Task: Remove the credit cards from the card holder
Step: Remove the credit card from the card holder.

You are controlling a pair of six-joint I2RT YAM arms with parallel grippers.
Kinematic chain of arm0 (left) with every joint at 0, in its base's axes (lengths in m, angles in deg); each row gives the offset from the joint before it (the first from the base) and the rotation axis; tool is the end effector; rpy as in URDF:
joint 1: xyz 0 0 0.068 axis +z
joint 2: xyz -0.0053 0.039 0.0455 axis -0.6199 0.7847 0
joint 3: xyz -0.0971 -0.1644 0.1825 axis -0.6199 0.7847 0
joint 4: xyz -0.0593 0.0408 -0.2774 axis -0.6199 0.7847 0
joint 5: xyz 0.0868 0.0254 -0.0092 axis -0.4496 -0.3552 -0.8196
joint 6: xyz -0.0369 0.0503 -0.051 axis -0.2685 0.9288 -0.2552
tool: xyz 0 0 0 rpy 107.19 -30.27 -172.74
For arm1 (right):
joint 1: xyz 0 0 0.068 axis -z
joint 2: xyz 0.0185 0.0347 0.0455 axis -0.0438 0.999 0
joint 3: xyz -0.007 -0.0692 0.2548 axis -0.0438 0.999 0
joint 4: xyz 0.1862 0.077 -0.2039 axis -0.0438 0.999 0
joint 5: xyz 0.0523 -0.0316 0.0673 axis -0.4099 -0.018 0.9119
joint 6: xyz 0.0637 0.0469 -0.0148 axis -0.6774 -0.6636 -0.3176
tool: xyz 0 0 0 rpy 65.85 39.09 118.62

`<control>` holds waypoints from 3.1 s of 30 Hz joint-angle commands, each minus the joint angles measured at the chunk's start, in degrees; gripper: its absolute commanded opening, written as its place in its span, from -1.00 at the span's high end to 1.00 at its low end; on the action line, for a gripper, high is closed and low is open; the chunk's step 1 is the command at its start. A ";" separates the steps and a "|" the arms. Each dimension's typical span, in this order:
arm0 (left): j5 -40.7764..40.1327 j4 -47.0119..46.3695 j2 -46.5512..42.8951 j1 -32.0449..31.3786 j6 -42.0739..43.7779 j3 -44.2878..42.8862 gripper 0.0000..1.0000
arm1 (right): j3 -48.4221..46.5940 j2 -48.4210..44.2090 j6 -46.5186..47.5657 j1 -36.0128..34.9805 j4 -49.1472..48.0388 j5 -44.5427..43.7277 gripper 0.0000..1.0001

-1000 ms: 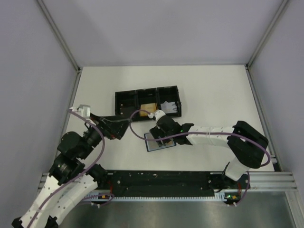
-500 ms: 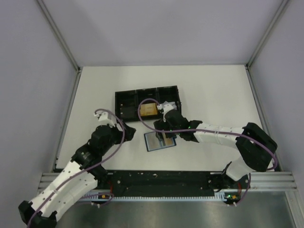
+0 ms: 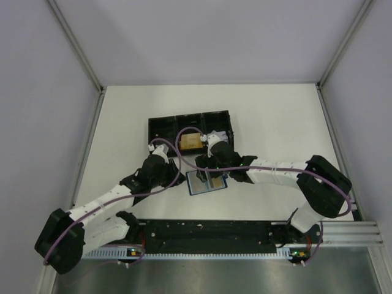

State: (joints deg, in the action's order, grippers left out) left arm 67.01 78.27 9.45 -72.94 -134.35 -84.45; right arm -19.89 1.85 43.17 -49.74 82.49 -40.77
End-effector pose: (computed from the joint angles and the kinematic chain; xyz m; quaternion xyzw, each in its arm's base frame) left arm 0.2029 -0.1453 0.1416 -0.0679 0.8968 -0.3002 0.3179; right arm 0.2286 0.2923 0.1406 -0.2387 0.8751 0.2418 0.3446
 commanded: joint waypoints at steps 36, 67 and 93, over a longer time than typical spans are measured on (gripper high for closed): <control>2.95 -12.81 17.38 0.00 -4.86 4.94 1.00 | -10.55 14.46 5.24 -7.34 10.53 -14.96 -0.49; 6.12 -14.65 17.53 0.09 -3.99 -4.02 0.16 | -7.38 12.88 4.71 -1.72 8.68 -3.71 0.64; 4.62 -10.44 19.74 -0.79 -1.43 -9.03 0.17 | -6.86 12.70 4.80 -1.36 7.98 -2.83 0.69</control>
State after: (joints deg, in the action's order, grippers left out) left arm 72.06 68.45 28.09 -73.03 -137.19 -91.08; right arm -28.48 14.60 47.97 -51.20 86.44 -45.18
